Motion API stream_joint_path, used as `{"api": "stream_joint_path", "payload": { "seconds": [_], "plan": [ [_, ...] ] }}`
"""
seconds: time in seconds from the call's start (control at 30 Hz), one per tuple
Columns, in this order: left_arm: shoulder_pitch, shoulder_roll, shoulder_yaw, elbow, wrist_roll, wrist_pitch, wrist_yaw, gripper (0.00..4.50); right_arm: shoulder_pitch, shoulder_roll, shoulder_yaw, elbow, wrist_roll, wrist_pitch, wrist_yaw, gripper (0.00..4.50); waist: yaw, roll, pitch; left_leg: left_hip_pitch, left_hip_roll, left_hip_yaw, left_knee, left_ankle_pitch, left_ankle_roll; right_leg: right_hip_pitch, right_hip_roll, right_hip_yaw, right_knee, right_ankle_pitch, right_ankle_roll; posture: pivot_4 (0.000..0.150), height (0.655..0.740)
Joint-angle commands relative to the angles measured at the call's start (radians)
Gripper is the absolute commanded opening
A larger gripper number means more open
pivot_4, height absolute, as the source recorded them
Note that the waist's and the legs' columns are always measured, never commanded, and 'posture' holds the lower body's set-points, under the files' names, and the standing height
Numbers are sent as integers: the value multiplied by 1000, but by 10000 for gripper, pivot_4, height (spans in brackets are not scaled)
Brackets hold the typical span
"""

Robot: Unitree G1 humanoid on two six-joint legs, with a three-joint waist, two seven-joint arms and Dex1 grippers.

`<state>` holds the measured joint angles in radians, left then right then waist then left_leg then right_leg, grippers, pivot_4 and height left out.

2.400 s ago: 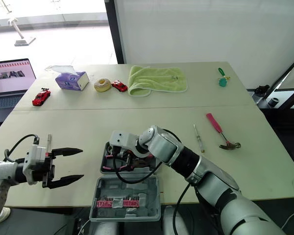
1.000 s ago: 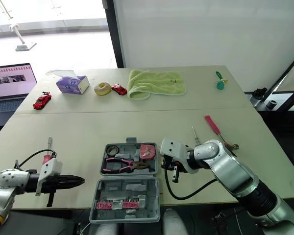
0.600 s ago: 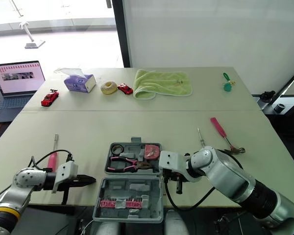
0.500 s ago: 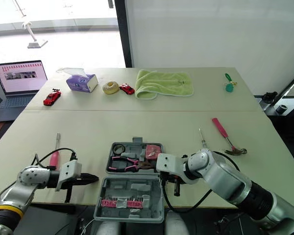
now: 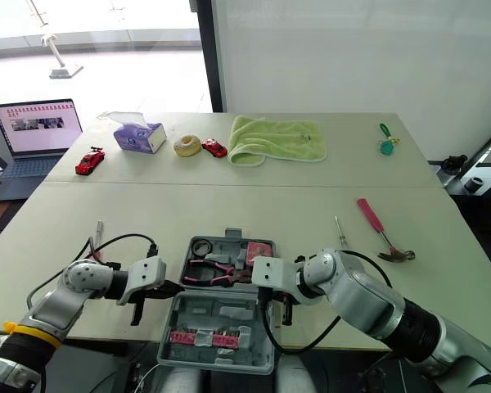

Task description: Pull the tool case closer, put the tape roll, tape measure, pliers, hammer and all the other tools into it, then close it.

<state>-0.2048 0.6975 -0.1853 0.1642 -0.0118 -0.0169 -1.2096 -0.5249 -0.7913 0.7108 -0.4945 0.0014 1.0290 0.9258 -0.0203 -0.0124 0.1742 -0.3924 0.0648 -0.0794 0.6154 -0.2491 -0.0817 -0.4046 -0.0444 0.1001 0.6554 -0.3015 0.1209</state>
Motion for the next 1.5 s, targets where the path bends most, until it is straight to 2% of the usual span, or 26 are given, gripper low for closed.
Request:
{"api": "stream_joint_path", "payload": {
  "seconds": [0.03, 0.33, 0.53, 0.77, 0.97, 1.17, 1.5],
  "plan": [
    [-38, -14, -14, -83, -11, 41, 20, 721, -43, 38, 5, -1, -6, 4, -6, 0, 0, 0, 0, 0, 0, 0, 0, 0, 0, 0, 0, 0, 0, 0, 0, 1500, 7400],
    [-58, -15, -14, -120, -16, 112, 32, 721, -106, 92, 12, 76, -12, -6, -14, 0, -8, 0, 0, 0, 0, 0, 0, 0, 0, 0, 0, 0, 0, 0, 0, 1500, 7400],
    [-86, -2, 6, -70, -15, 104, 33, 721, -184, 135, 3, 239, -41, -88, -23, 0, -26, -1, 0, 0, 0, -1, 0, 0, 0, 0, 1, 0, 0, 1, 1, 1500, 7400],
    [-107, -2, 13, 69, 7, 18, 52, 721, -204, 167, -8, 325, -66, -141, -14, 0, -29, -1, 0, 0, 0, -1, 0, 0, 0, 0, 1, 0, 1, 2, 2, 1500, 7400],
    [-113, 9, 8, 183, 29, -73, 65, 721, -205, 185, -21, 331, -79, -136, -9, 0, -31, 0, 0, 1, 0, -2, 0, 0, 0, 0, 1, 0, 2, 2, 2, 1500, 7400],
    [-187, -22, 5, 288, 40, -128, 99, 721, -201, 176, -26, 324, -87, -124, -1, 0, -25, 0, 0, 1, 0, -2, 0, 0, 0, 0, 1, 0, 2, 2, 2, 1500, 7400],
    [-220, -65, -18, 263, 45, -114, 79, 721, -190, 176, -36, 317, -96, -95, -18, 0, -21, 0, 0, 1, 0, -2, 0, 0, 0, 0, 1, 0, 3, 2, 2, 1500, 7400]
  ]
}}
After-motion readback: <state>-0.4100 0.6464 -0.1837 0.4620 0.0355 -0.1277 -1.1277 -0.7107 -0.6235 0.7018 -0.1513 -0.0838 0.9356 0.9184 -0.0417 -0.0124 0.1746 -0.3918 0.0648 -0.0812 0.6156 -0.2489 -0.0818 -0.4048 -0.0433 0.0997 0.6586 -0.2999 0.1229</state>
